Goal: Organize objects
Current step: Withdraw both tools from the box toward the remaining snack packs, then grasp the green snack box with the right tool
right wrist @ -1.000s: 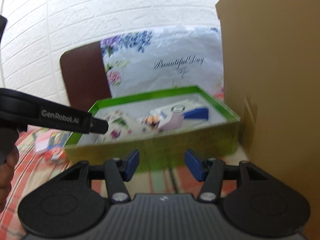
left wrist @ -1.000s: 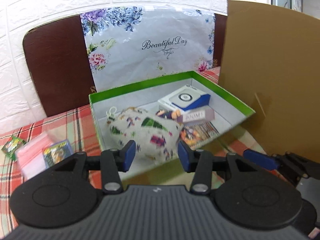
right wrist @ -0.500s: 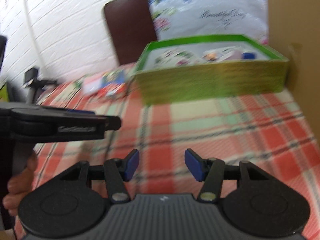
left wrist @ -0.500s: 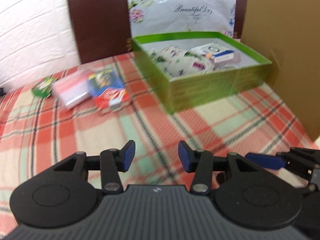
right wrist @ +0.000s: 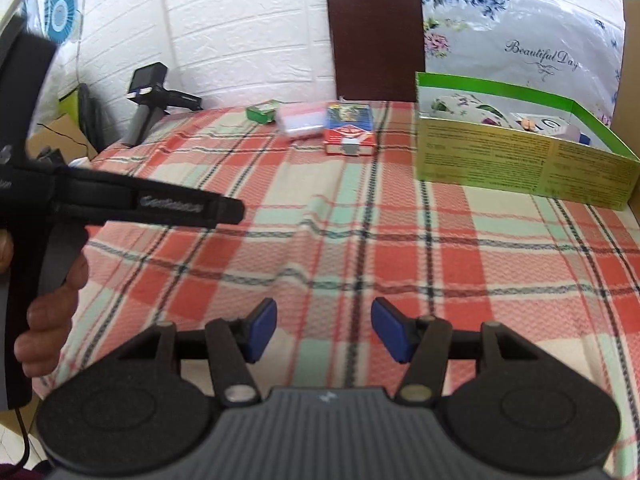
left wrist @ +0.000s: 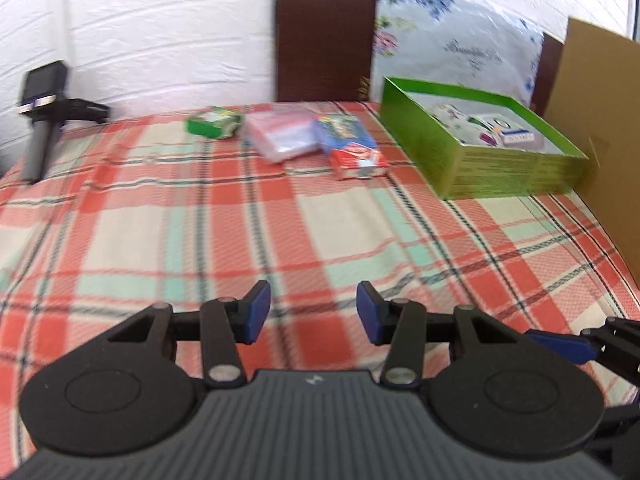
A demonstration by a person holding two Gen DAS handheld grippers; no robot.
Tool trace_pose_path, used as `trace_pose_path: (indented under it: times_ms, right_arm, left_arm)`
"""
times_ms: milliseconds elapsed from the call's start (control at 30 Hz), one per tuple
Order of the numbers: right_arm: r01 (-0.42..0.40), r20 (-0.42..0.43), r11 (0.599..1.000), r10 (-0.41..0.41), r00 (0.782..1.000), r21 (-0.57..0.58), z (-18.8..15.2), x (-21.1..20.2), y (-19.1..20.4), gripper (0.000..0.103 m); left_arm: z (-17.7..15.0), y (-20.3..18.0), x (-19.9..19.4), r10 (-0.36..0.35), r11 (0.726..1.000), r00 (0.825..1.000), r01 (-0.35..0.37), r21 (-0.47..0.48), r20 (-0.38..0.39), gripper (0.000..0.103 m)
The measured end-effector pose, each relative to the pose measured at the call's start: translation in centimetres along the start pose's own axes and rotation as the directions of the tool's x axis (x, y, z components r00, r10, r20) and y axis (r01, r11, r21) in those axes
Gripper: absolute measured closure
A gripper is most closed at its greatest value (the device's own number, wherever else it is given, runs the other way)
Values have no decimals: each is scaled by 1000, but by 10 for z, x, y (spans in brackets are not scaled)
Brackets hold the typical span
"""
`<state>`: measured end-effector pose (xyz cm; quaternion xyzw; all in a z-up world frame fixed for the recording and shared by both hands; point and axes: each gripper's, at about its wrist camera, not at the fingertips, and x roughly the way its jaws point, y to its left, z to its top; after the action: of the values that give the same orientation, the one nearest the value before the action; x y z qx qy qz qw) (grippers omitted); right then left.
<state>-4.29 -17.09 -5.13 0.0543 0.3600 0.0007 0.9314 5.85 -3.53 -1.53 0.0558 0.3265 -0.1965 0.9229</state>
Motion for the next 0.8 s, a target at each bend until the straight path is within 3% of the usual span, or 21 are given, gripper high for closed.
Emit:
trace_pose_path:
  times_ms: [133, 300, 433, 567, 600, 633, 667, 800]
  right_arm:
    - [-19, -17, 1000, 18, 1000, -22, 1, 8, 9, 49]
    - [-30, -23, 998, 28, 999, -61, 25, 37, 15, 49]
    - [-33, 2, 995, 33, 999, -94, 67, 65, 20, 49]
    - [-82, 47, 992, 87, 995, -94, 131, 104, 33, 48]
    - [-102, 63, 989, 110, 992, -109, 149, 116, 40, 42]
    - [-129, 72, 984, 139, 988, -126, 167, 129, 48, 38]
    - [-163, 68, 976, 175, 982, -145, 185, 146, 57, 27]
    - [-171, 37, 962, 183, 982, -215, 235, 223, 76, 21]
  left_arm:
    - [-9, 34, -10, 75, 995, 997, -72, -70, 27, 53]
    - [-8, 77, 17, 119, 971, 993, -120, -205, -14, 53]
    - [-2, 101, 32, 182, 963, 982, -169, -209, 43, 53]
    - [-4, 133, 42, 294, 941, 951, -270, -204, 99, 51]
    - [-6, 144, 43, 304, 936, 946, -274, -222, 110, 49]
    - [-9, 155, 40, 271, 936, 953, -228, -269, 134, 49]
    - [-11, 163, 37, 239, 934, 958, -183, -307, 158, 47]
    - [-12, 161, 37, 222, 939, 958, -159, -306, 182, 40]
